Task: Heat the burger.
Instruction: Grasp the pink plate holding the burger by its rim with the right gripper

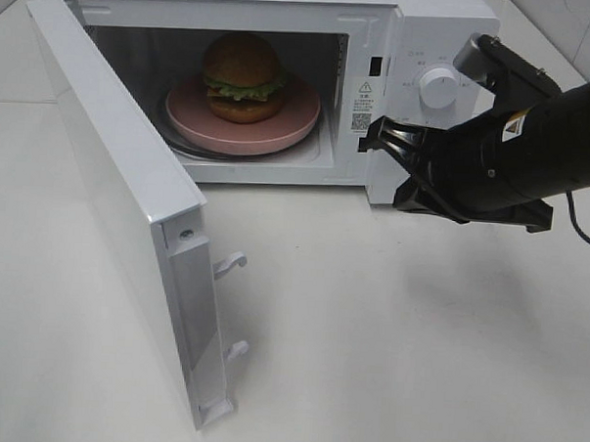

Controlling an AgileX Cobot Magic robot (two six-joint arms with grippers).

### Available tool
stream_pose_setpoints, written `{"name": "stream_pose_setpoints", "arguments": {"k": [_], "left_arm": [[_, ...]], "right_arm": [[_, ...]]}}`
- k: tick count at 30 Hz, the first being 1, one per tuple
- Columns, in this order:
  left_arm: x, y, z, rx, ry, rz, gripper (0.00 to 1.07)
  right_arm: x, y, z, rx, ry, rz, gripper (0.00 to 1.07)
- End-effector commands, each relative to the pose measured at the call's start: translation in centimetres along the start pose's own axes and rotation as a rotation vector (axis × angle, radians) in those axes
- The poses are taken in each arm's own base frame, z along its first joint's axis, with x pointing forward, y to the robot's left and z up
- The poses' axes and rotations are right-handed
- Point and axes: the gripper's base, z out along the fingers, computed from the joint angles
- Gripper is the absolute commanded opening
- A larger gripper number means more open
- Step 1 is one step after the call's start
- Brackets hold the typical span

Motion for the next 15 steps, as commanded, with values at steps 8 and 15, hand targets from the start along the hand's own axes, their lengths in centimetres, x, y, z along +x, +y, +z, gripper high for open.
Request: {"name": "stream_pose_setpoints", "arguments": {"k": [8,15], "left_arm": [[0.2,-0.1,-0.2,0.008,-0.027,0.000,0.98],[0.2,-0.1,-0.2,0.008,-0.027,0.000,0.98]], "right_arm": [[0.1,0.2,-1.2,0.046,0.137,-0.214,0.02],[0.0,0.5,-1.8,0.045,0.228,-0.468,0.07]]}}
